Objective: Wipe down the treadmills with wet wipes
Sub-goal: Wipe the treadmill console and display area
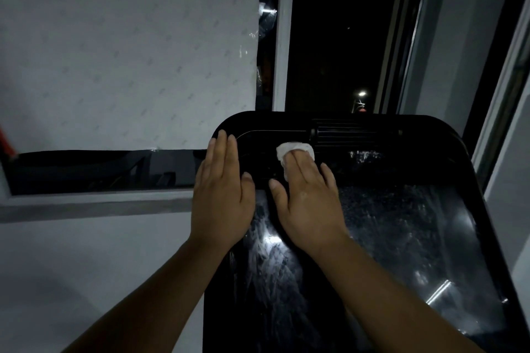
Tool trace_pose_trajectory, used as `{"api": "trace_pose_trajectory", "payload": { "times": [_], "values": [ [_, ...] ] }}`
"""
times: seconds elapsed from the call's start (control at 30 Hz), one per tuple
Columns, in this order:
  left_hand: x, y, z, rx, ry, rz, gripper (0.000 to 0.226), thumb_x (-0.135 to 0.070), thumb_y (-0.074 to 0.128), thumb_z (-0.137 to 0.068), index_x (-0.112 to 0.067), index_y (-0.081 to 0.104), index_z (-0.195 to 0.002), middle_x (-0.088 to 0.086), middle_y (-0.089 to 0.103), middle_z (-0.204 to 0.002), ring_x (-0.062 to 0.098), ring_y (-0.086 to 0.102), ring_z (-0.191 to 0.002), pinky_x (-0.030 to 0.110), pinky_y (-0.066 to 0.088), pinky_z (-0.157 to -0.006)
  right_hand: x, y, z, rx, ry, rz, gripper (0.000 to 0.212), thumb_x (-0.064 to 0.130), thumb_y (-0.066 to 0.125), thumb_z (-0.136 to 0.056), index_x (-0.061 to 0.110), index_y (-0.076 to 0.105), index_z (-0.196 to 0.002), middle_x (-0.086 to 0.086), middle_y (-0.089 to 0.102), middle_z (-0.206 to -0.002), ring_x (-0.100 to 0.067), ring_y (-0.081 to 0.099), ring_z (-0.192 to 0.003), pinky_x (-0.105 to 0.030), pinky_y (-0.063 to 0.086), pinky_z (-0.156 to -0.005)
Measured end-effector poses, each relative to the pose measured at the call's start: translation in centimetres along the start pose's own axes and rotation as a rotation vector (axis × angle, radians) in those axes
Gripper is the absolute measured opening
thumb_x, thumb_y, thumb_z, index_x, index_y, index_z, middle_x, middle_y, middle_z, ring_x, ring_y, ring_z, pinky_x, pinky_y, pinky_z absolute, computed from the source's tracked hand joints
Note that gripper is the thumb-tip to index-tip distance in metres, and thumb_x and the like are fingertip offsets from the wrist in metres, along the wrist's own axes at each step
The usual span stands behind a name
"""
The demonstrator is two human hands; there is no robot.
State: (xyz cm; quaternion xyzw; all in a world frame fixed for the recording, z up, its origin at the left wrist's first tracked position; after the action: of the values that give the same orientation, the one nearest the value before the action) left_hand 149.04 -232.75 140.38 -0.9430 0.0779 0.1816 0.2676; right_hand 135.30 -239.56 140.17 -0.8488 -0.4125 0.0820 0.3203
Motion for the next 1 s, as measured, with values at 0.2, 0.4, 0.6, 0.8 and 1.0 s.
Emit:
{"api": "trace_pose_trajectory", "payload": {
  "times": [0.2, 0.4, 0.6, 0.8, 1.0],
  "values": [
    [0.1, -0.1, 0.1, 0.023, 0.011, 0.034, 0.067, -0.029, 0.024, -0.098, -0.019, -0.002, -0.159, -0.003, -0.005, -0.168, 0.008, -0.008, -0.154, 0.032, -0.002, -0.126, 3.0, 1.1, 3.7, 0.123, -0.255, -0.051, 0.055, 0.042, 0.031, -0.104, 0.019, 0.041, -0.153, 0.002, 0.042, -0.157, -0.015, 0.029, -0.15, -0.046, 0.018, -0.122],
    [0.0, -0.1, 0.1, 0.01, 0.0, 0.018, 0.068, -0.028, 0.028, -0.098, -0.014, 0.004, -0.161, -0.004, -0.005, -0.167, 0.006, -0.009, -0.154, 0.03, -0.002, -0.125, 1.0, 0.0, 0.6, 0.056, -0.064, -0.013, 0.06, 0.045, 0.024, -0.104, 0.015, 0.043, -0.152, -0.003, 0.04, -0.158, -0.018, 0.031, -0.149, -0.049, 0.019, -0.122],
    [0.0, -0.2, 0.2, 0.007, 0.018, 0.014, 0.069, -0.026, 0.023, -0.096, -0.013, 0.005, -0.161, -0.003, -0.004, -0.167, 0.008, -0.008, -0.154, 0.029, -0.003, -0.124, 0.3, 0.2, 3.6, 0.078, -0.189, 0.071, 0.055, 0.044, 0.029, -0.104, 0.018, 0.049, -0.148, -0.001, 0.051, -0.151, -0.016, 0.037, -0.146, -0.045, 0.017, -0.121],
    [0.2, -0.3, 0.2, 0.023, 0.014, 0.042, 0.071, -0.029, 0.021, -0.093, -0.015, 0.004, -0.161, -0.008, -0.006, -0.166, 0.007, -0.009, -0.154, 0.027, -0.004, -0.124, 4.0, 1.1, 1.9, 0.123, -0.182, -0.036, 0.056, 0.041, 0.027, -0.102, 0.022, 0.042, -0.152, 0.002, 0.039, -0.159, -0.016, 0.03, -0.149, -0.051, 0.018, -0.122],
    [-0.1, -0.3, 0.3, 0.016, 0.025, 0.013, 0.072, -0.021, 0.028, -0.094, -0.015, 0.003, -0.161, -0.006, -0.007, -0.167, 0.007, -0.01, -0.154, 0.022, -0.008, -0.122, -0.9, -1.0, 1.5, 0.052, -0.069, 0.047, 0.056, 0.043, 0.028, -0.102, 0.018, 0.048, -0.148, -0.003, 0.05, -0.151, -0.019, 0.04, -0.144, -0.048, 0.017, -0.12]
  ]
}}
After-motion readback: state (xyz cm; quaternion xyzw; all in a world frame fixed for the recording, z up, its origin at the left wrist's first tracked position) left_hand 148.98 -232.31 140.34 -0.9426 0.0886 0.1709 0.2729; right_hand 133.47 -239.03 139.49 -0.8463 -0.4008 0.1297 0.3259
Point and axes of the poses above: each hand's wrist, its own z-axis away from the middle knuckle, its own y-axis out of the palm, x = y × z, the point moved 6 cm from there along -z, towards the middle knuckle
